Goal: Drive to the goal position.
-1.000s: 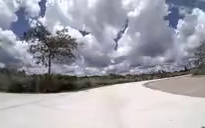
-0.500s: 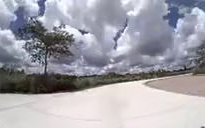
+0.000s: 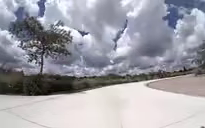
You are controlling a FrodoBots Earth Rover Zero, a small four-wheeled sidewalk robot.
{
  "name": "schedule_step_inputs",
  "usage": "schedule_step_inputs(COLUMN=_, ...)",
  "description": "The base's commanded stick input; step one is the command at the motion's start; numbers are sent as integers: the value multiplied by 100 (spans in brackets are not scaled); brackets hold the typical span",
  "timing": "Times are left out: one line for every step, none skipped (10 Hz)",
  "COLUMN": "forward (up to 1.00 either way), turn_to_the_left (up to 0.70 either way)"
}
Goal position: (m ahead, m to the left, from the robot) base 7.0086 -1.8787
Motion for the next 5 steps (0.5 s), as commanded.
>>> schedule_step_inputs(forward=70, turn_to_the_left=0)
schedule_step_inputs(forward=70, turn_to_the_left=0)
schedule_step_inputs(forward=70, turn_to_the_left=0)
schedule_step_inputs(forward=70, turn_to_the_left=0)
schedule_step_inputs(forward=70, turn_to_the_left=0)
